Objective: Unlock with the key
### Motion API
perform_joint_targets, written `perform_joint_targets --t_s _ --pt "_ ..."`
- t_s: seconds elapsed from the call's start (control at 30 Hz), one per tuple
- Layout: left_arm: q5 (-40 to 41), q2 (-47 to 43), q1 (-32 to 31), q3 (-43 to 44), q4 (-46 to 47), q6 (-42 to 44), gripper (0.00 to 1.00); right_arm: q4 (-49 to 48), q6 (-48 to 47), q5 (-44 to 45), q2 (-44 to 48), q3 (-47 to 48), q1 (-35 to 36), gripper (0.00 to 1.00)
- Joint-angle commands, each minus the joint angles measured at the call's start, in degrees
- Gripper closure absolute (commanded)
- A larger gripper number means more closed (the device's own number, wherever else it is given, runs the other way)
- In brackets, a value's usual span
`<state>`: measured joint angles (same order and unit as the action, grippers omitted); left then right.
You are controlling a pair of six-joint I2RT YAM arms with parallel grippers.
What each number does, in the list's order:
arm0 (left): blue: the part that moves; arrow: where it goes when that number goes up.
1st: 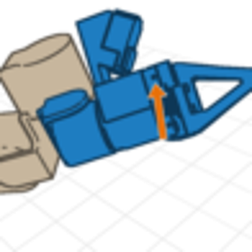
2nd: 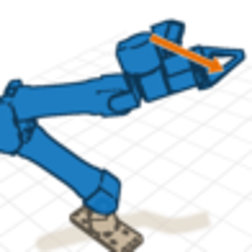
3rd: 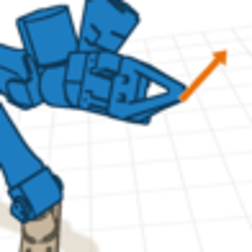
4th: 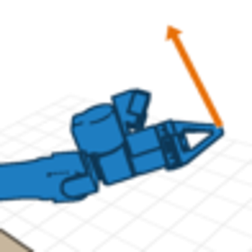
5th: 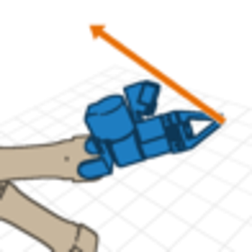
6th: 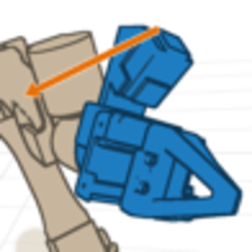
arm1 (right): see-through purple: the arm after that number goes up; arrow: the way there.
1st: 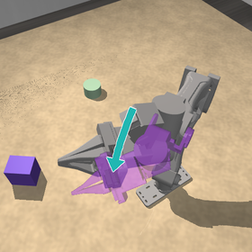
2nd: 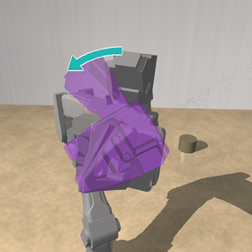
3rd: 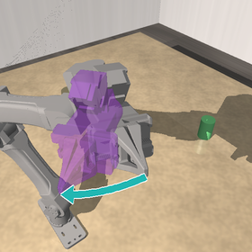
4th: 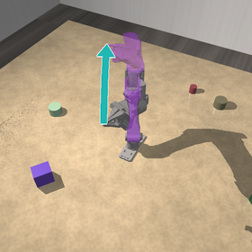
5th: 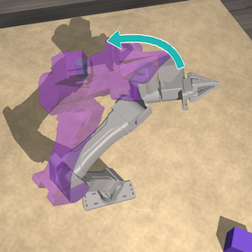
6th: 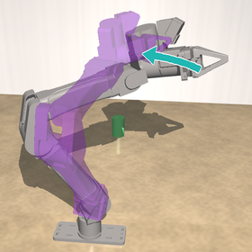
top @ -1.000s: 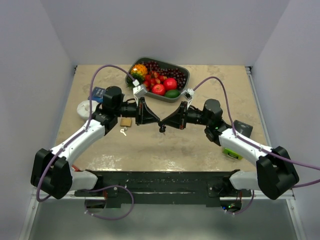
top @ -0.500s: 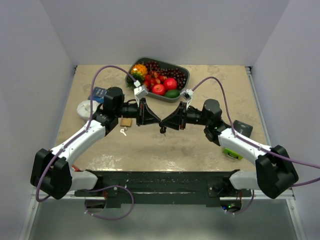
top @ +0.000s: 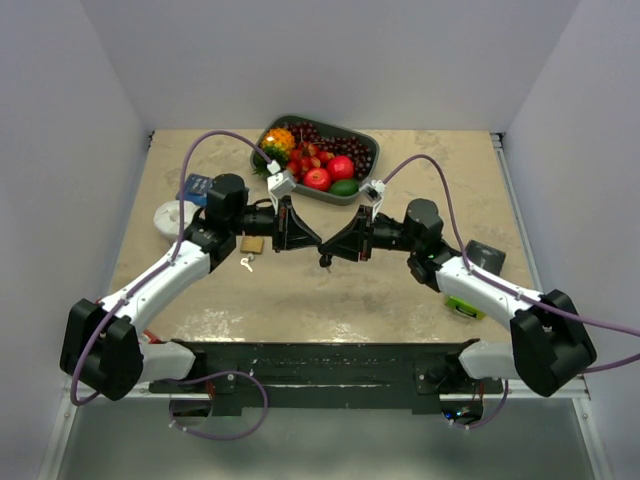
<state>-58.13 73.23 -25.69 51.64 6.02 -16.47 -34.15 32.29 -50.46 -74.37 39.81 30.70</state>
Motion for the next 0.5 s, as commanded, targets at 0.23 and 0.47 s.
perform_joint_targets --t_s 0.23,0.47 --pt "0.21 -2.13 -0.23 -0.57 4.0 0.12 1.0 -1.36 -0.48 -1.4 -0.69 -0.88 0.33 0.84" --pt "5.29 -2.57 -0.23 -0.22 1.63 2.58 0.78 -1.27 -0.39 3.25 1.33 -1.14 0.24 1.0"
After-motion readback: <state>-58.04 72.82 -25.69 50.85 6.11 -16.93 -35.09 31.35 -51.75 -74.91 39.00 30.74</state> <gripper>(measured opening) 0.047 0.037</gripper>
